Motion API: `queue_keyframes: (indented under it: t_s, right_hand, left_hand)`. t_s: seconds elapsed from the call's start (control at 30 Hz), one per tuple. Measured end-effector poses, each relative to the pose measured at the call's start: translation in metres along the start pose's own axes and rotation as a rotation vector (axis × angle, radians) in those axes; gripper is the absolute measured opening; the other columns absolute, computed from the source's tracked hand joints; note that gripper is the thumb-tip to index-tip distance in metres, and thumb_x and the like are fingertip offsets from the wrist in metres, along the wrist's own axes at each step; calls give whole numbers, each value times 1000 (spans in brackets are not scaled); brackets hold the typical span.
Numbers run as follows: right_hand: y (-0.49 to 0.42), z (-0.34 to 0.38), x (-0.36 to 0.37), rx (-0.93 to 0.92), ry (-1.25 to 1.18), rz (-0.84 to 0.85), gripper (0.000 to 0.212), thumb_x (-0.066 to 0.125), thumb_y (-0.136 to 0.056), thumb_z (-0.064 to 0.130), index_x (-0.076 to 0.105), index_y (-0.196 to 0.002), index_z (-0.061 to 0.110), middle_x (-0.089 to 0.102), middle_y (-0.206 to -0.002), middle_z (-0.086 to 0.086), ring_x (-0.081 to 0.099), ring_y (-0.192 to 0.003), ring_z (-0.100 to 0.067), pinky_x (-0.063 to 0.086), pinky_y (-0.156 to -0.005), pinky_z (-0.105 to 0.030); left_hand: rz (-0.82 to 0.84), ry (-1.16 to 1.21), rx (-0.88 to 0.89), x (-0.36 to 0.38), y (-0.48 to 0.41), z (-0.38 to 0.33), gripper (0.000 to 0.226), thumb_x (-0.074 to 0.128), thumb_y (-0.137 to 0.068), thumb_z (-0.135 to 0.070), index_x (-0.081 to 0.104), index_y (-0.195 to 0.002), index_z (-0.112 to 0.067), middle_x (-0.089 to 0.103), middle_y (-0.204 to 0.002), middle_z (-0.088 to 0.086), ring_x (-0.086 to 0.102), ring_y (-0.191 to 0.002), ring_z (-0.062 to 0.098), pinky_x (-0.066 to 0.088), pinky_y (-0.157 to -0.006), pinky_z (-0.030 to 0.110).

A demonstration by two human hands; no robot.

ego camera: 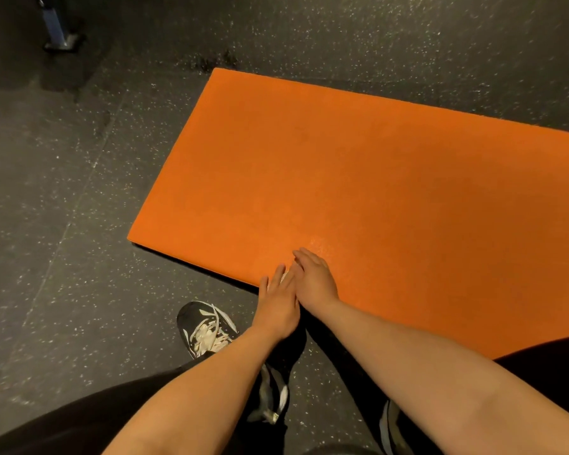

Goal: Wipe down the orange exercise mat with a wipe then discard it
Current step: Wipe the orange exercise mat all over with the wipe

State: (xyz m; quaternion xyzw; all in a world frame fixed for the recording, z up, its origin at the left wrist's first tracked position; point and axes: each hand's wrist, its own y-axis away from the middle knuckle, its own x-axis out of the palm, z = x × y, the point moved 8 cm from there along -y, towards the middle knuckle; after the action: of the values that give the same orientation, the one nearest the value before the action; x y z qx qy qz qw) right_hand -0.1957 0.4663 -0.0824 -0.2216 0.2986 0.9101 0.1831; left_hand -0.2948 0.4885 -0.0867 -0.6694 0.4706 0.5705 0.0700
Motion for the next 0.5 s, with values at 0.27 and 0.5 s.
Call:
queue_keyframes:
  t_s: [0.27, 0.5]
  right_hand:
    - [2, -4, 17, -68, 458, 57, 65, 43, -102, 12, 20, -162, 22, 9, -170, 2, 3, -156, -18, -4, -125, -41]
    - [-5, -1, 11, -60, 474, -17, 49, 38, -106, 25, 39, -155, 22, 27, -165, 2, 17, -151, -20, 8, -121, -39]
  left_hand:
    - [-170, 9, -448, -28, -4, 79, 56, 29, -108, -33, 11, -160, -27, 6, -167, 5, 9, -147, 32, 14, -116, 52]
    - [-158, 103, -116, -5, -5, 27, 53, 38, -106, -23, 27, -157, -20, 27, -162, 3, 33, -137, 28, 23, -110, 38]
